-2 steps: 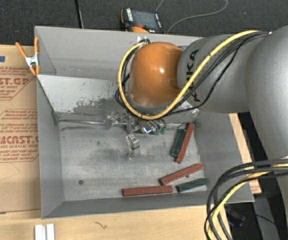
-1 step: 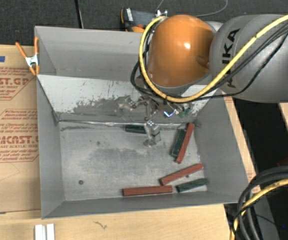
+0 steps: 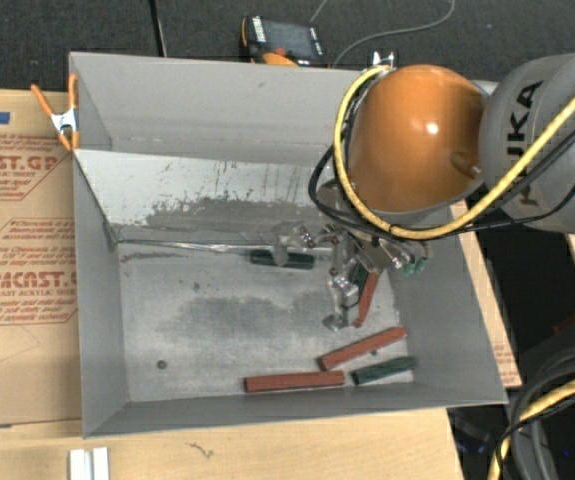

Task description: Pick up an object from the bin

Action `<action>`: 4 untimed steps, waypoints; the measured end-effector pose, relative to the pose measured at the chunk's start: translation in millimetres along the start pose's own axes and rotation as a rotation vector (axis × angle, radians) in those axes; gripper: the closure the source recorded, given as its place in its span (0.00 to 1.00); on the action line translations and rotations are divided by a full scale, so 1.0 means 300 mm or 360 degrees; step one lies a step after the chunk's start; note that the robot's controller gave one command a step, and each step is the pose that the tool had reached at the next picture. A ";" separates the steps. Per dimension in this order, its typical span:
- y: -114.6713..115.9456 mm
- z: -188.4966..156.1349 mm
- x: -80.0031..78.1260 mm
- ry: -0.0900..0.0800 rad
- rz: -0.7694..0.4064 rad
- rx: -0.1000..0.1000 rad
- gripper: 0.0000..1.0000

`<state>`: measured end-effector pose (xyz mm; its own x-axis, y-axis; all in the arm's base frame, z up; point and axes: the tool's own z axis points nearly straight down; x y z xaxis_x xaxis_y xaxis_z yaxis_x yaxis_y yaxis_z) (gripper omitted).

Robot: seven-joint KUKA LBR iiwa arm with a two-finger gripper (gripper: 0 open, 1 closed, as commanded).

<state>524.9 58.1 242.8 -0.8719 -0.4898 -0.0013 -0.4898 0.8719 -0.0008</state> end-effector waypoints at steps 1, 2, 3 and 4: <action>-0.211 0.225 0.293 0.0013 -0.0004 -0.0004 0.00; -0.314 0.589 0.284 0.0009 -0.0238 -0.0009 0.00; -0.292 0.573 0.299 -0.0011 -0.0286 0.0003 0.00; -0.292 0.573 0.314 -0.0014 -0.0387 0.0005 0.00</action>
Offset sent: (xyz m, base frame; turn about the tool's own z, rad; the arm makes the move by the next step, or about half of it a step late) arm -0.0432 -0.0943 -0.0642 -0.0095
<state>485.9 -64.3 71.0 -0.7283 -0.6851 -0.0097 -0.6851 0.7284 -0.0053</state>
